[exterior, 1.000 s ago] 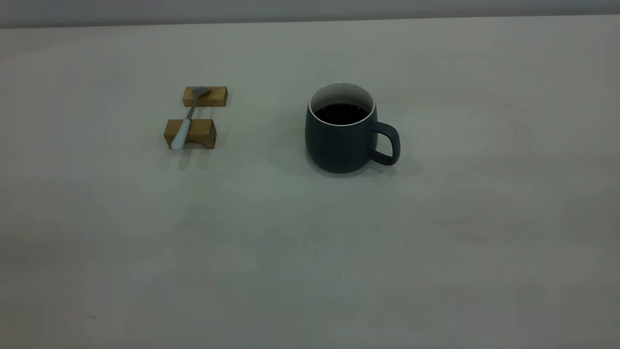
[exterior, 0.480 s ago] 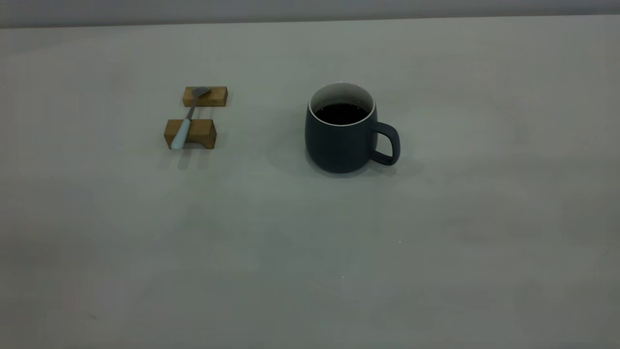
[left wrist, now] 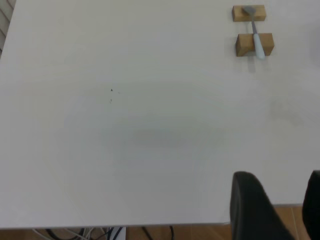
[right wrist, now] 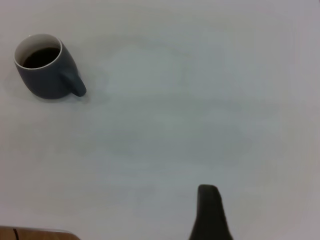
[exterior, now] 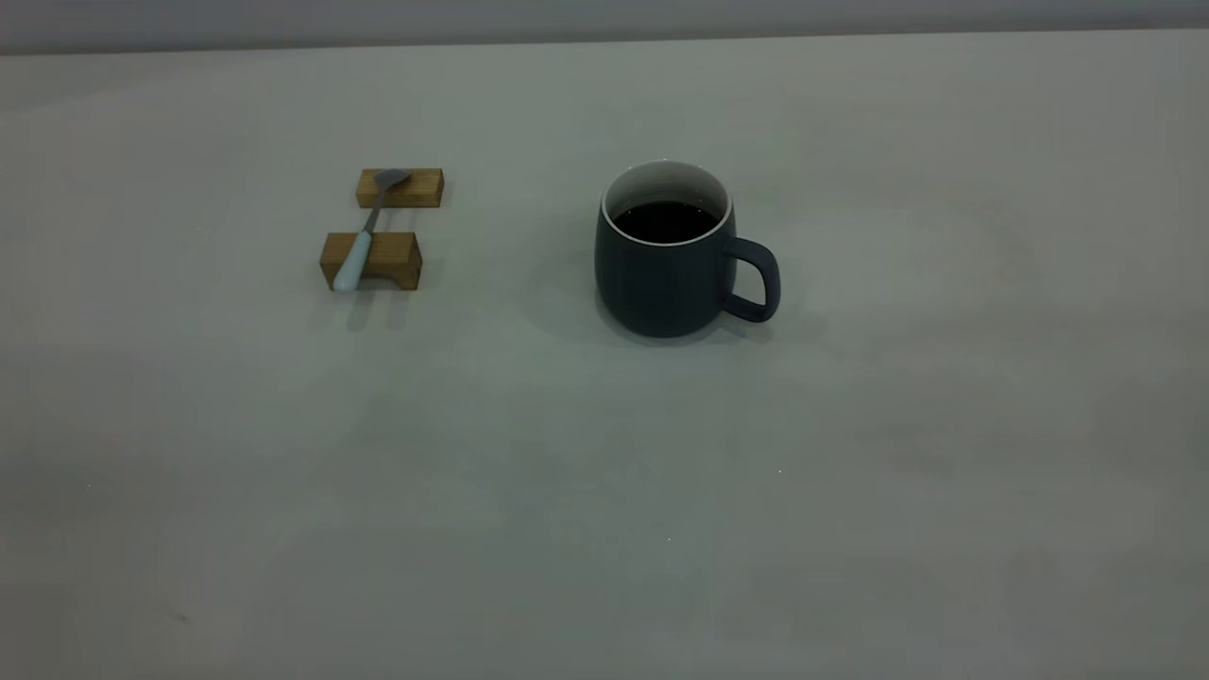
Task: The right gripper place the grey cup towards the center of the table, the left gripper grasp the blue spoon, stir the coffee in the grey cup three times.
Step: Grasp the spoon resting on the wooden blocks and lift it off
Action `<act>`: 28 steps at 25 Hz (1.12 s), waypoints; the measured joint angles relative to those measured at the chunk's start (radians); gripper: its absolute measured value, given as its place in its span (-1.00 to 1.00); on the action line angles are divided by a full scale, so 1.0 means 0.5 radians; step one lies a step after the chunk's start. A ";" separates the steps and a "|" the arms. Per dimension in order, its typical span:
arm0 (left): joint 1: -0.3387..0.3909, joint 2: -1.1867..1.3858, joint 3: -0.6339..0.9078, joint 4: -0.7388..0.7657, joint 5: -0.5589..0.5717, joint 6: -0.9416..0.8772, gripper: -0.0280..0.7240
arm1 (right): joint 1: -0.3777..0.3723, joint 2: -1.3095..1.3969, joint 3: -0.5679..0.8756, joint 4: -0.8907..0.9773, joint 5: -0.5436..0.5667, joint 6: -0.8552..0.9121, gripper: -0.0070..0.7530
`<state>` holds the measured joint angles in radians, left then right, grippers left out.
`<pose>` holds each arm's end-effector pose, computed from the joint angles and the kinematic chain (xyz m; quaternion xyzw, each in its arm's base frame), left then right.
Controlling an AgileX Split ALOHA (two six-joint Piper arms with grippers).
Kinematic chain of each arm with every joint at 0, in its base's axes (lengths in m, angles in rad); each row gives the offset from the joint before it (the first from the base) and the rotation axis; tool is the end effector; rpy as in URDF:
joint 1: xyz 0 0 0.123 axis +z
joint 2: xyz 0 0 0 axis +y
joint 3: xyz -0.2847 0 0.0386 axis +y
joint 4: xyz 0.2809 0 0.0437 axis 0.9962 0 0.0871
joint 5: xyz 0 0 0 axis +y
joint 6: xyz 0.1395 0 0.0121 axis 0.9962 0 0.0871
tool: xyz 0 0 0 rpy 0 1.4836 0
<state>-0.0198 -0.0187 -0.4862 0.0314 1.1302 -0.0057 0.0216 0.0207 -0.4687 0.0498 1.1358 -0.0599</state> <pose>0.0596 0.0028 0.2586 0.0049 0.8695 0.0094 0.4938 0.0656 0.0077 0.2495 -0.0373 0.8836 0.0159 0.4665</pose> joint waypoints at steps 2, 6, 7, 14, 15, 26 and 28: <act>0.000 0.000 0.000 0.000 0.000 0.000 -0.05 | 0.000 0.000 0.000 -0.002 0.000 0.000 0.57; 0.000 0.000 0.000 0.000 0.000 0.000 -0.05 | 0.000 0.000 0.000 -0.002 0.000 0.000 0.57; 0.000 0.000 0.000 0.000 0.000 0.000 -0.05 | 0.000 0.000 0.000 -0.002 0.000 0.000 0.57; 0.000 0.011 -0.002 0.048 0.000 -0.144 -0.03 | 0.000 0.000 0.000 -0.002 0.000 0.000 0.57; 0.000 0.044 -0.009 0.077 0.000 -0.172 0.01 | 0.000 0.000 0.000 -0.002 0.000 0.002 0.56; 0.000 1.377 -0.257 0.185 -0.586 -0.217 0.84 | 0.000 0.000 0.000 -0.002 0.000 0.004 0.57; 0.000 1.661 -0.330 0.129 -0.707 -0.231 0.85 | 0.000 0.000 0.000 -0.002 0.000 0.006 0.57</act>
<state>-0.0198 0.8118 -0.6511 0.0959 0.7768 -0.1212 0.0216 0.0207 -0.4687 0.0488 1.1358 -0.0569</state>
